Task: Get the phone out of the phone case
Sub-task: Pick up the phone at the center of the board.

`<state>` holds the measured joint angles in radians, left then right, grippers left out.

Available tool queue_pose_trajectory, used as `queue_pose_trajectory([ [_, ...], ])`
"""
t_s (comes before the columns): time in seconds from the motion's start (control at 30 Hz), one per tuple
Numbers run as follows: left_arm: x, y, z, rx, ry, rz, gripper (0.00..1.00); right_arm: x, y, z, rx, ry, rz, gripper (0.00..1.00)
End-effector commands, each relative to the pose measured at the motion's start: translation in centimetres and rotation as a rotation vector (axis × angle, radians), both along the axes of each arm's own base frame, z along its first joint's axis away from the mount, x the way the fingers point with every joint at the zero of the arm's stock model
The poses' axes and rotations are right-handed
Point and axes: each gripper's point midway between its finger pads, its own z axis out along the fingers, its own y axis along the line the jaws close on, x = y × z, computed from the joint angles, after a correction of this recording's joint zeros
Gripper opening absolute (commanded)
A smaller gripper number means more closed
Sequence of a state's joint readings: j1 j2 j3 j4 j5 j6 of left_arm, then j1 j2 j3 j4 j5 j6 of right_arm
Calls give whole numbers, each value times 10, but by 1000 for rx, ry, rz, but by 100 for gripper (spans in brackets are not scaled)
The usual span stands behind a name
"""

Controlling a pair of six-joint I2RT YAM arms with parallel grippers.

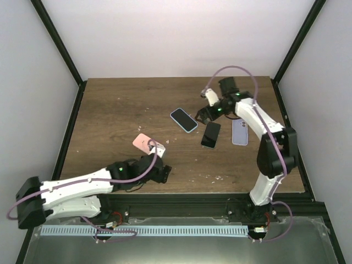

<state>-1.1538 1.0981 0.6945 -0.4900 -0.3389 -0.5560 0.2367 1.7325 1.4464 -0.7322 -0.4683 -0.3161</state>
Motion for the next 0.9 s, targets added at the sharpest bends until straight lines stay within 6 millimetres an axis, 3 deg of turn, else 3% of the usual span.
queue_pose_trajectory([
  [0.0, -12, 17, 3, -129, 55, 51, 84, 12, 38, -14, -113, 14, 42, 100],
  [0.13, -13, 24, 4, -256, 68, 89, 89, 15, 57, -52, -197, 150, 75, 100],
  [0.3, -11, 21, 19, -340, 35, 80, 91, 30, 50, -85, -261, 166, 2, 100],
  [0.4, -9, 18, 15, -319, 40, 77, 92, 39, 47, -103, -301, 175, -20, 100],
  [0.57, -11, 8, 5, -312, 79, 56, 93, 42, 62, -121, -250, 232, 16, 100],
  [0.87, -7, 2, 10, -355, 60, 64, 93, 39, 96, -142, -249, 301, 111, 100],
])
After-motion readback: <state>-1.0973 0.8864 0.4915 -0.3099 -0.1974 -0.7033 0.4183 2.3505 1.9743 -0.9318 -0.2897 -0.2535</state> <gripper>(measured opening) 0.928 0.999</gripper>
